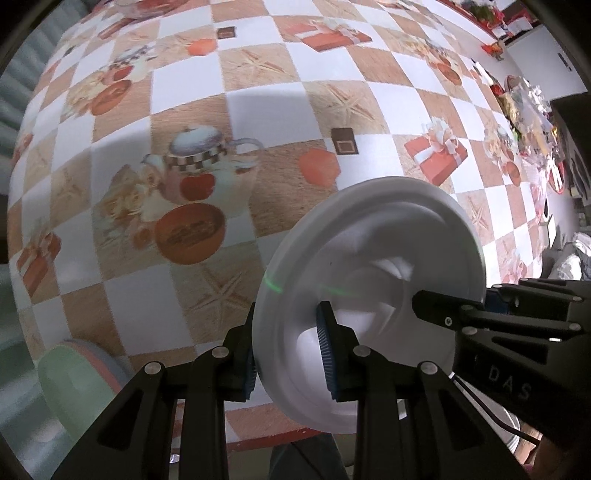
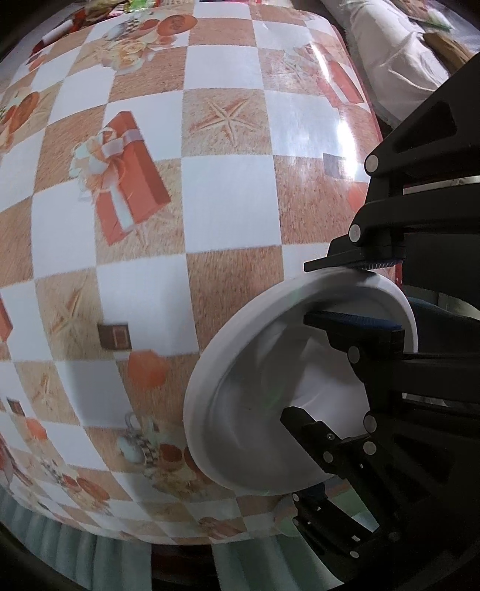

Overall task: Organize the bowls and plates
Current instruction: 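Carry the white bowl stack with both grippers toward the green plate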

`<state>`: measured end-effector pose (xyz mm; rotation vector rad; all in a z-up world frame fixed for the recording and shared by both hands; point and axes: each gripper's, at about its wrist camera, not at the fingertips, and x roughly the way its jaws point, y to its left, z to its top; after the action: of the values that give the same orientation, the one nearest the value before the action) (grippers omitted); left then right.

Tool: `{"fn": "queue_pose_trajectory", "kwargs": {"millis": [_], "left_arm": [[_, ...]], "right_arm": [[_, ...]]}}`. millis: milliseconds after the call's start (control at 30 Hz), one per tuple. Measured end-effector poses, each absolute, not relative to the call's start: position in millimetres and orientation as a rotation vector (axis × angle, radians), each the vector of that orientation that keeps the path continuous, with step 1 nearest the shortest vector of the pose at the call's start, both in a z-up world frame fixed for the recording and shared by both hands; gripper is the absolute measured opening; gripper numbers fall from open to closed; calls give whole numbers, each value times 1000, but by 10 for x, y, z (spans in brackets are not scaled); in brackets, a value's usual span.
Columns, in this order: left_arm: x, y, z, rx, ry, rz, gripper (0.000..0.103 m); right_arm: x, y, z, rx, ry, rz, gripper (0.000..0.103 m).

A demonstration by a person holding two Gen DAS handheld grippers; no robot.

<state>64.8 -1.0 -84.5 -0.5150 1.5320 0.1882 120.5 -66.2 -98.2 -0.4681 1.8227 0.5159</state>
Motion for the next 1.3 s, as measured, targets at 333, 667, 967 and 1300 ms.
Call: {"fn": "queue_pose_trajectory", "kwargs": {"millis": [333,667,967,1300], "left_arm": [[234,220,-630,-565,1474,266,31],[-141,538,-478,-626,1429,372,31],[-588,786,-392,-683,1399,495,31],[-1110,1046,-395,-744,1392,611,31]], "right_arm": [[959,-270,-800,-538,1771,588,22],[537,221,-713,-619,1732,686,22],[144,667,-707,-691,1710,790,22],[-323,1052,-797,-779,1705,892,22]]}}
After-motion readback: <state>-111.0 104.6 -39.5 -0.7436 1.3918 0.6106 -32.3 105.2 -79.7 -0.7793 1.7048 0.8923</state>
